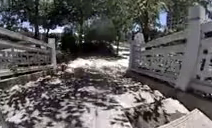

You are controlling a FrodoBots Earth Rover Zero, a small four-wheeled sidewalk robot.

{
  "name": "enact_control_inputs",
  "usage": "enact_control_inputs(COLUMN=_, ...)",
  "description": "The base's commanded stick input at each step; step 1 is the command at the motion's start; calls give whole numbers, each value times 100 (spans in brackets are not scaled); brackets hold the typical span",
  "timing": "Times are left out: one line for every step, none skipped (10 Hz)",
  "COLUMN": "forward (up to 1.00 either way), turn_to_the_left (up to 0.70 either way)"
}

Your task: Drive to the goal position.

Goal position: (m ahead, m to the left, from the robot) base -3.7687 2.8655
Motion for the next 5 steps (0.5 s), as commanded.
enact_control_inputs(forward=45, turn_to_the_left=27)
enact_control_inputs(forward=45, turn_to_the_left=23)
enact_control_inputs(forward=45, turn_to_the_left=0)
enact_control_inputs(forward=45, turn_to_the_left=0)
enact_control_inputs(forward=45, turn_to_the_left=0)
